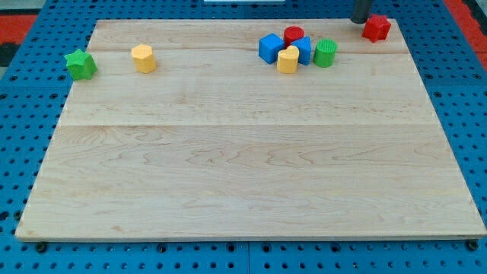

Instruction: Move the red star into the green circle

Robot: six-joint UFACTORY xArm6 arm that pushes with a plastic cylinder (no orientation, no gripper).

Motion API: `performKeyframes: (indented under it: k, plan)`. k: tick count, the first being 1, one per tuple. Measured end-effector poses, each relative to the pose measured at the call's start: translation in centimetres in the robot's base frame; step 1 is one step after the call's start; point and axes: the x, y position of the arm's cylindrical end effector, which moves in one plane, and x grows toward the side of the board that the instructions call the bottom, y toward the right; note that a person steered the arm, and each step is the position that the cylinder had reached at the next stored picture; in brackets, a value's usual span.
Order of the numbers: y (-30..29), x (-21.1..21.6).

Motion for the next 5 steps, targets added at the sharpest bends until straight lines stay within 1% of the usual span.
performKeyframes:
  k: [1,2,4,5]
  plan:
    - [7.9,0.0]
    - [12.6,0.4]
    - [2.9,3.3]
    - [-1.6,3.4]
